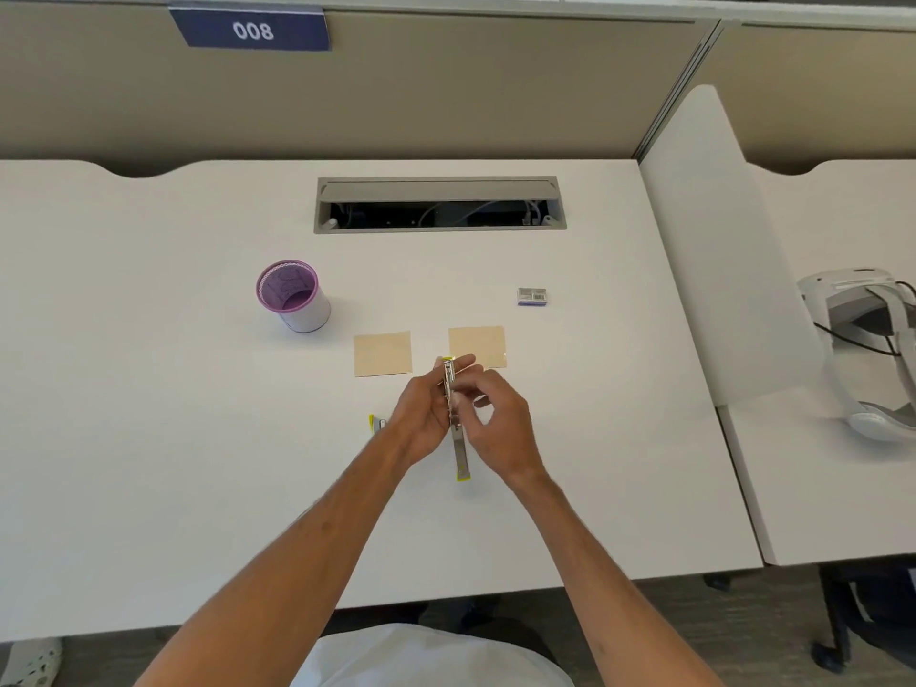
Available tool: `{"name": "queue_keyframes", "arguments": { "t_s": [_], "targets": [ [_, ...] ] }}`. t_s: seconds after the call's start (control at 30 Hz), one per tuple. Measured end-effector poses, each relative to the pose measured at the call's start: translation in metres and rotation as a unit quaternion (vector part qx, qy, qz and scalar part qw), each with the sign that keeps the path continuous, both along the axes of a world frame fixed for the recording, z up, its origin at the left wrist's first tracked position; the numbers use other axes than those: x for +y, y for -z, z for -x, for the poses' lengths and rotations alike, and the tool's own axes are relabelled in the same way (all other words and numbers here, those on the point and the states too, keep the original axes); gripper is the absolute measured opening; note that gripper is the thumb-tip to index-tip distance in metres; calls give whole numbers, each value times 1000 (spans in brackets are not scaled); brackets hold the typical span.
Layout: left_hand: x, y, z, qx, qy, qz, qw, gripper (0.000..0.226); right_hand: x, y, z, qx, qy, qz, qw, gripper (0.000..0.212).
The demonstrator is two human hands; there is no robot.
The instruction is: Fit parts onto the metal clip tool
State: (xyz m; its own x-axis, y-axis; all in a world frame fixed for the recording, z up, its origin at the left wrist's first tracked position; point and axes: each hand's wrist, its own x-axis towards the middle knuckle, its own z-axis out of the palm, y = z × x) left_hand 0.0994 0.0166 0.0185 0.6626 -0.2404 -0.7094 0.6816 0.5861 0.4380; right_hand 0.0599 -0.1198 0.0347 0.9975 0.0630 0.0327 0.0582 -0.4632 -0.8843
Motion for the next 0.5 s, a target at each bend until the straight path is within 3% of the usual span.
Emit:
{"name": "queue_keyframes", "arguments": {
  "t_s": [0.17, 0.3, 0.5],
  "targets": [
    [-6, -1, 4, -9, 14, 3, 1000, 54, 2, 2, -21, 97, 141, -23, 985, 9],
    [-8, -2, 7, -14, 19, -17, 1000, 50, 5, 2, -34, 175, 149, -28, 973, 13],
    [-9, 0, 12, -3, 28, -42, 999, 44, 14, 4, -34, 187, 164, -20, 968, 17]
  ]
}}
